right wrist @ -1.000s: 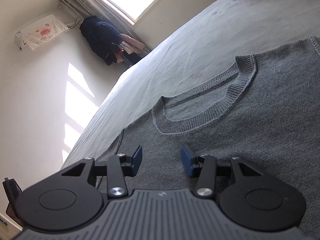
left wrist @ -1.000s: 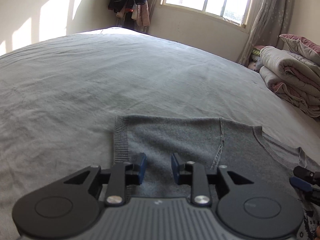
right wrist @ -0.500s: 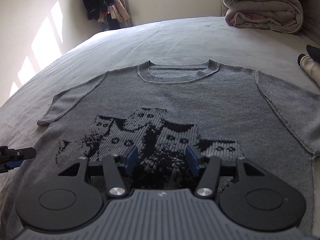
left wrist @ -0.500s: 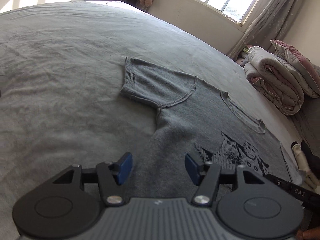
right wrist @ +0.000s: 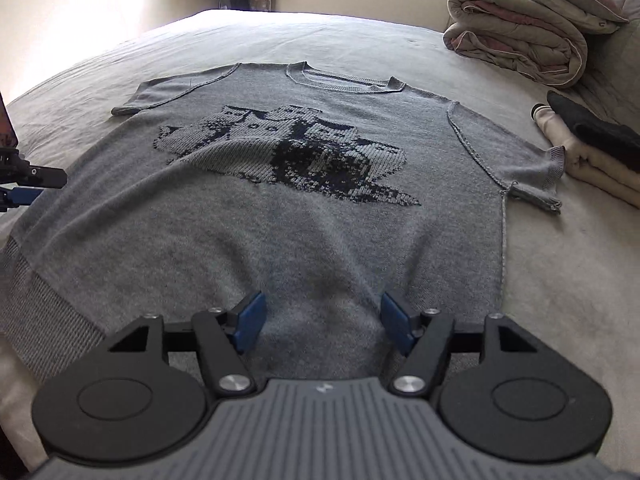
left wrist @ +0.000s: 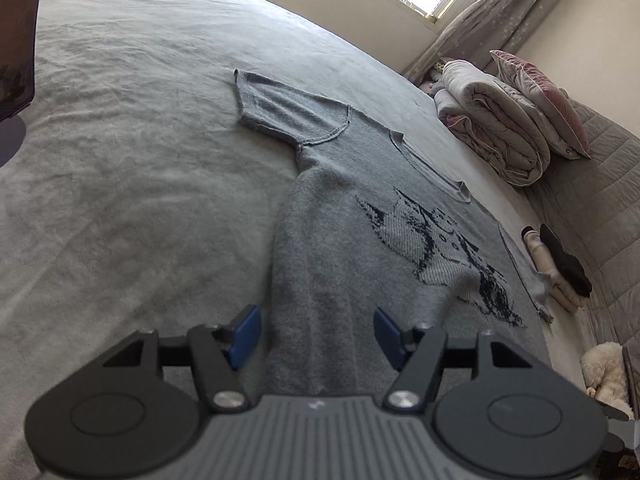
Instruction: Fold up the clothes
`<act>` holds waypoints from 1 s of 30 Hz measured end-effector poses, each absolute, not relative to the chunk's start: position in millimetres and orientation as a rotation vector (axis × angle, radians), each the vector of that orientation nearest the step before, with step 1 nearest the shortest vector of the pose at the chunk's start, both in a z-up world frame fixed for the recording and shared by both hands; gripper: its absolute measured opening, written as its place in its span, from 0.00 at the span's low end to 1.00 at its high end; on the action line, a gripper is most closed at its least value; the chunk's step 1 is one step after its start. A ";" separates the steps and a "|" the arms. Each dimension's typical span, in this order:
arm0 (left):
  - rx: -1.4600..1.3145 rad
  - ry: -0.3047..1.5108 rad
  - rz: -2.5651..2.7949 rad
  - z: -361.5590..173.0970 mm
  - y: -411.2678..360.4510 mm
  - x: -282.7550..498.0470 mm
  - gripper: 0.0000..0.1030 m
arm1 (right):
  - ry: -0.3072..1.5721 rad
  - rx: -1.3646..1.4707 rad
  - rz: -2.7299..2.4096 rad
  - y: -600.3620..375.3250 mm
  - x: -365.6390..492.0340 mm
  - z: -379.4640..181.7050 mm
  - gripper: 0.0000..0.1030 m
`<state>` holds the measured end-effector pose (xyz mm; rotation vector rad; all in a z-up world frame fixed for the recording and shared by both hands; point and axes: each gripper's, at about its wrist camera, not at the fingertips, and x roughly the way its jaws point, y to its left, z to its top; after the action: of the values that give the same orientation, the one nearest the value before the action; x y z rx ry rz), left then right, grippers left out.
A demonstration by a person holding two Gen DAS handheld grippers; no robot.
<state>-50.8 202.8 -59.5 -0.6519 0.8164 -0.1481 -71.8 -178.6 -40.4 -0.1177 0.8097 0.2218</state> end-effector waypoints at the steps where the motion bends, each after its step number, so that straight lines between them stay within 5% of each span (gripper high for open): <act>1: -0.673 0.828 -0.163 -60.4 208.2 -54.9 0.61 | 0.823 -0.100 0.218 -184.6 -79.0 -41.0 0.70; 11: -0.977 0.956 -0.271 -86.2 254.7 -85.3 0.40 | 0.853 0.395 0.176 -261.1 -124.1 -30.3 0.70; 18: -0.942 1.011 -0.347 -87.7 235.6 -90.3 0.40 | 0.885 0.598 0.230 -278.2 -146.9 -45.4 0.65; 22: -0.859 1.039 -0.385 -84.2 218.3 -92.4 0.40 | 0.873 0.446 0.234 -250.6 -152.2 -46.0 0.60; 24: -0.836 1.039 -0.385 -82.8 215.1 -93.0 0.39 | 0.867 0.351 0.206 -237.9 -154.0 -43.0 0.45; 26: -0.825 1.047 -0.374 -82.5 215.2 -93.0 0.32 | 0.864 0.338 0.186 -237.0 -154.2 -42.2 0.12; 28: -0.790 1.058 -0.379 -81.8 214.2 -94.7 0.12 | 0.865 0.375 0.178 -241.5 -154.2 -40.6 0.11; 30: -0.746 1.070 -0.392 -80.9 212.7 -97.2 0.06 | 0.834 0.384 0.154 -248.5 -160.1 -32.6 0.10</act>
<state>-97.2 212.7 -80.9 -0.7457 1.0702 -0.3923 -160.1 -248.5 -32.6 0.3844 0.8338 0.1536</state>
